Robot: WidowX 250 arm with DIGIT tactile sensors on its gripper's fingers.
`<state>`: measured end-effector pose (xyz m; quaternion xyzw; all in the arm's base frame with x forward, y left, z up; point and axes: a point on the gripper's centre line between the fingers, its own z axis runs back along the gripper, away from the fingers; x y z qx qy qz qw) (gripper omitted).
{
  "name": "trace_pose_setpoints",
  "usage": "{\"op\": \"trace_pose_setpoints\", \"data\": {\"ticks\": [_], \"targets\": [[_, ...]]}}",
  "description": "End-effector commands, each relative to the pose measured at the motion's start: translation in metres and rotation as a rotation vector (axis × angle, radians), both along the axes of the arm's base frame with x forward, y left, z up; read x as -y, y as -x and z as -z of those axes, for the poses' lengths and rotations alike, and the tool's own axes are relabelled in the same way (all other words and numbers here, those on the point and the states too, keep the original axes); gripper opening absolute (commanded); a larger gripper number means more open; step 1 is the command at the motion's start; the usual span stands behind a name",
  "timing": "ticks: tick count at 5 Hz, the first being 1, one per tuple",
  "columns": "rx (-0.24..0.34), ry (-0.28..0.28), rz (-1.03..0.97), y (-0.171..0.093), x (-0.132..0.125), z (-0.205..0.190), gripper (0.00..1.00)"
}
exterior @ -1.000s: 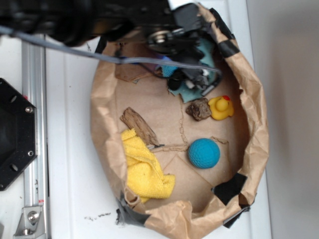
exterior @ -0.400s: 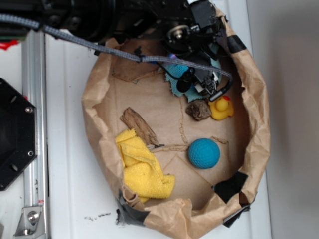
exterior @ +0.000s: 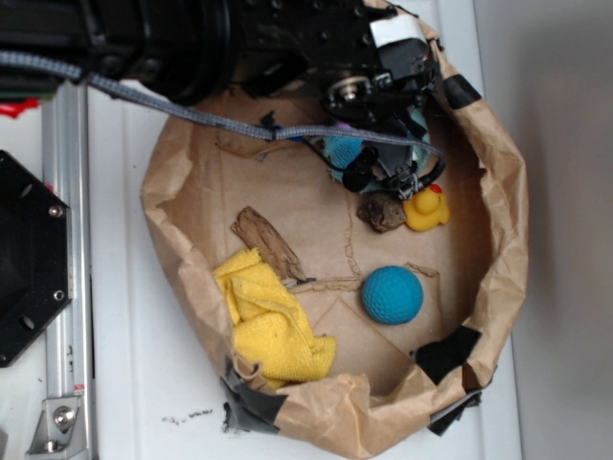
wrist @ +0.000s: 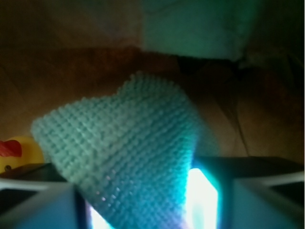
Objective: Grab the blue cloth.
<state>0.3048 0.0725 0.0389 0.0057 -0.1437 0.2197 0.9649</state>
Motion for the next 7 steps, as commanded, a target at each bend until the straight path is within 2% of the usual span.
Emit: {"op": "trace_pose_setpoints", "data": {"ticks": [1,2,3,4,5,6,7], "targets": [[0.048,0.051,0.106,-0.004,0.004,-0.031,0.00],[0.058,0.177,0.296,0.001,0.037,-0.058,0.00],[0.002,0.089,0.379,0.024,0.061,-0.089,0.00],[-0.051,0.036,0.428,0.037,0.077,-0.115,0.00],[-0.142,0.015,0.442,0.038,0.082,-0.114,0.00],[-0.195,-0.051,0.390,0.045,0.076,-0.105,0.00],[-0.181,-0.013,0.478,0.050,0.072,-0.098,0.00]]}}
